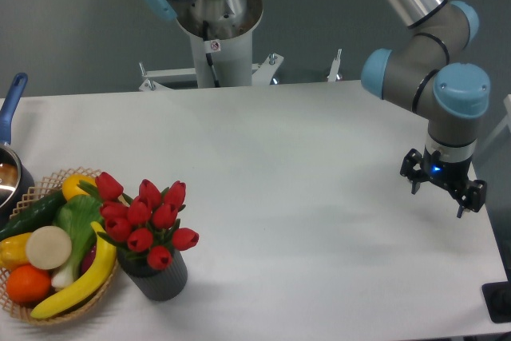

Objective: Pick up the flowers from the vase
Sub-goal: 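Move the open gripper toward the red tulips in the black vase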

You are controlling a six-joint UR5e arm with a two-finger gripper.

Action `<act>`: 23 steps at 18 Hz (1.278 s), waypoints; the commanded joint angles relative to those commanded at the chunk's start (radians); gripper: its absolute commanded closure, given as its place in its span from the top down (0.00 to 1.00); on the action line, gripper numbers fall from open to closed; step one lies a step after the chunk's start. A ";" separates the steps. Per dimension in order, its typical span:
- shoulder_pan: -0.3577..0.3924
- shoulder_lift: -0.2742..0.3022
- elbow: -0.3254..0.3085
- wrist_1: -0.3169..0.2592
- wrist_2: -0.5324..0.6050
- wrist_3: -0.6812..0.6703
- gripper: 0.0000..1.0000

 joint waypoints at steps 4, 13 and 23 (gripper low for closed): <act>-0.002 0.006 -0.003 -0.002 -0.009 0.000 1.00; -0.032 0.041 -0.104 0.078 -0.147 -0.231 1.00; -0.018 0.114 -0.267 0.106 -0.780 -0.278 1.00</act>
